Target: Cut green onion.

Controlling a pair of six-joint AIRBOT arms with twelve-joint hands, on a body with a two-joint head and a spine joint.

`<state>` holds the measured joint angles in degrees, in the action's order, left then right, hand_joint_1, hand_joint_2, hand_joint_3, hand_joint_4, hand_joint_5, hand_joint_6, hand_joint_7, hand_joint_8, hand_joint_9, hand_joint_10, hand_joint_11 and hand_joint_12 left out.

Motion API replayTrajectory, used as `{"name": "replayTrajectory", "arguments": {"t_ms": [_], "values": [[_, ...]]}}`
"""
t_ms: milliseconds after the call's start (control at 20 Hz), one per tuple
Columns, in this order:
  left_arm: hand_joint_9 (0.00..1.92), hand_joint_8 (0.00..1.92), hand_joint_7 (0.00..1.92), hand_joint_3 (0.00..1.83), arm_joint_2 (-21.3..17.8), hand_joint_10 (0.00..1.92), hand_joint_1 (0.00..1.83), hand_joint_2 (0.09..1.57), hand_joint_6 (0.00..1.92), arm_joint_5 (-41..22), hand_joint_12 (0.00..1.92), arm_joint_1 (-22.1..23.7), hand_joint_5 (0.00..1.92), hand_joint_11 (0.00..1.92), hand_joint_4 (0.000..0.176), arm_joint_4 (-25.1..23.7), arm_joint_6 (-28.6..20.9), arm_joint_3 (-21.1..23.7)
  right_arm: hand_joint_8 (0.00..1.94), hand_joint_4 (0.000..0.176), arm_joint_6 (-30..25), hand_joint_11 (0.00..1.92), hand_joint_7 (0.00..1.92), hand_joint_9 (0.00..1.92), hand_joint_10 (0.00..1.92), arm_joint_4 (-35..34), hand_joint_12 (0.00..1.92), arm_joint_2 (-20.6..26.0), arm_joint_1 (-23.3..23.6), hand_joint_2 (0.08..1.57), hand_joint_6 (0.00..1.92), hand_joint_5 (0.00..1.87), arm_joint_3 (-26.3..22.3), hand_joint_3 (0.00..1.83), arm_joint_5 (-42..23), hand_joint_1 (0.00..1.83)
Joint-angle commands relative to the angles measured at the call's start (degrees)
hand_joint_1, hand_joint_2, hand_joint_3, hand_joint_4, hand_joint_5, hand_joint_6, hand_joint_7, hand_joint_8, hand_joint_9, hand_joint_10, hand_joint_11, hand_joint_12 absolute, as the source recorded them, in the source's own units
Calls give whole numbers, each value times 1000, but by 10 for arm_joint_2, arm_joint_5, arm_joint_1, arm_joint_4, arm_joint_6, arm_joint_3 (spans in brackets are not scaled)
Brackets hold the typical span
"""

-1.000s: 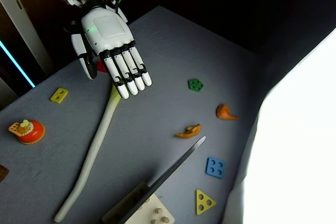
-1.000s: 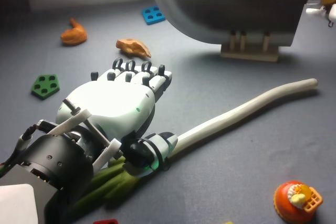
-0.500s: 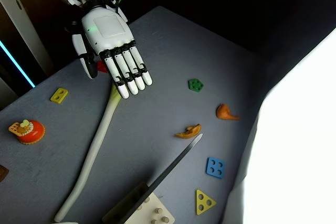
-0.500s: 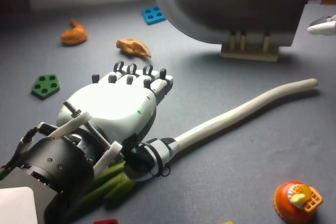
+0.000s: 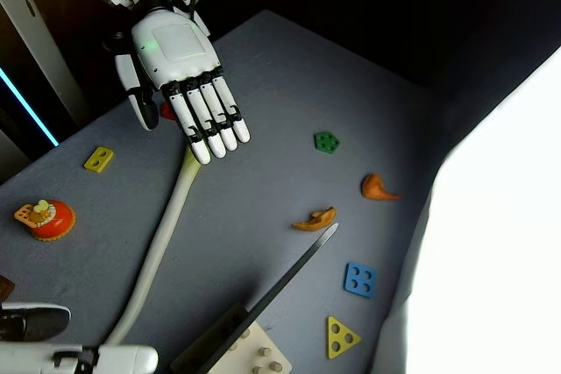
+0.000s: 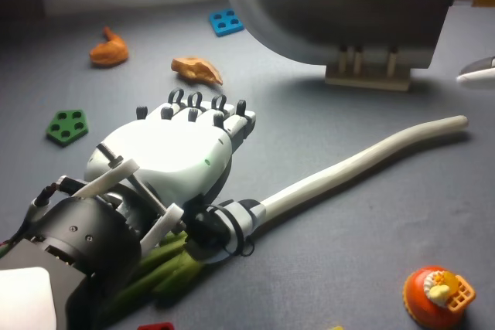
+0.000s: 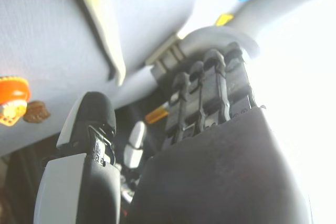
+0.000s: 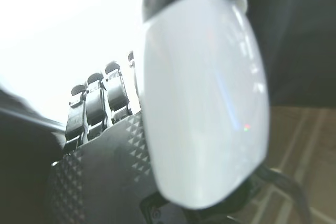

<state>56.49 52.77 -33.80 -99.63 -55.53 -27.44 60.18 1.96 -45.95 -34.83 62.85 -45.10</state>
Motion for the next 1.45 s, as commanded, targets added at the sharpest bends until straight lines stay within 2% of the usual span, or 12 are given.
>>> {"name": "replayTrajectory", "arguments": {"t_ms": [0, 150, 300, 350, 500, 600, 650, 700, 750, 850, 950, 1400], "values": [[93, 7, 140, 6, -4, 7, 481, 1342, 5, 20, 119, 10, 143, 0, 0, -45, 0, 4, 41, 0, -2, 0, 488, 431, 187, -14, 1262, 12, 7, 1128, 74, 394, -4, 11, -77, 106], [404, 14, 436, 0, -3, 36, 536, 1314, 18, 20, 930, 32, 360, 0, 0, -16, 15, 5, 162, 0, -3, 60, 842, 506, 1002, -6, 1748, 45, 11, 1174, 232, 685, -41, 3, -78, 79], [817, 59, 828, 4, -3, 146, 490, 1356, 58, 14, 1423, 55, 718, 226, 0, 3, 36, 9, 836, 0, 10, 309, 931, 627, 1430, 18, 1912, 65, 14, 1199, 453, 997, -69, 3, -78, 38], [846, 45, 874, 2, -3, 167, 484, 1359, 39, 15, 1471, 60, 763, 235, 0, 9, 36, 12, 936, 0, 19, 331, 914, 637, 1466, 21, 1919, 67, 14, 1202, 565, 982, -74, 2, -78, 37], [654, 240, 1014, 0, -2, 1081, 390, 1391, 13, 19, 1637, 72, 990, 296, 0, 14, 36, 24, 758, 0, 26, 557, 1148, 884, 1479, 24, 1921, 70, 22, 1198, 492, 1106, -74, 0, -60, 0], [679, 539, 959, 0, -2, 1189, 442, 1371, 31, 19, 1616, 73, 1094, 385, 0, 6, 36, 34, 825, 0, 30, 647, 1202, 973, 1521, 29, 1921, 72, 39, 1184, 503, 1152, -74, 0, -40, 0], [724, 581, 986, 0, -3, 1175, 399, 1367, 55, 19, 1639, 72, 1150, 426, 0, 4, 36, 40, 1013, 0, 30, 763, 1216, 1043, 1618, 32, 1921, 72, 45, 1214, 812, 1118, -74, 5, -39, 0], [704, 857, 925, 0, -2, 1345, 345, 1367, 364, 19, 1740, 70, 1093, 429, 0, 4, 36, 44, 1176, 0, 30, 856, 1243, 1113, 1677, 38, 1921, 72, 46, 1248, 1113, 1092, -74, 13, -39, 0], [743, 1355, 932, 0, -2, 1690, 336, 1358, 1107, 20, 1885, 68, 980, 481, 0, 3, 36, 49, 1482, 0, 30, 1077, 1351, 1270, 1799, 50, 1921, 72, 47, 1278, 1481, 1140, -76, 17, -39, 0], [799, 1611, 947, 3, -3, 1871, 294, 1369, 1563, 27, 1920, 67, 913, 594, 0, 0, 36, 56, 1651, 0, 30, 1204, 1400, 1347, 1879, 67, 1921, 73, 50, 1291, 1686, 1202, -83, 6, -38, 0], [889, 1661, 1023, 13, -4, 1914, 182, 1402, 1577, 27, 1921, 67, 949, 713, 0, 0, 36, 58, 1777, 160, 30, 1305, 1392, 1364, 1919, 73, 1921, 74, 53, 1301, 1869, 1245, -89, 4, -31, 0], [877, 1804, 942, 1, -6, 1921, 211, 1420, 1710, 25, 1921, 58, 845, 674, 0, 0, 36, 62, 1818, 172, 20, 1241, 1264, 1277, 1921, 81, 1921, 72, 61, 1295, 1807, 1126, -118, 0, 3, 0]]}}
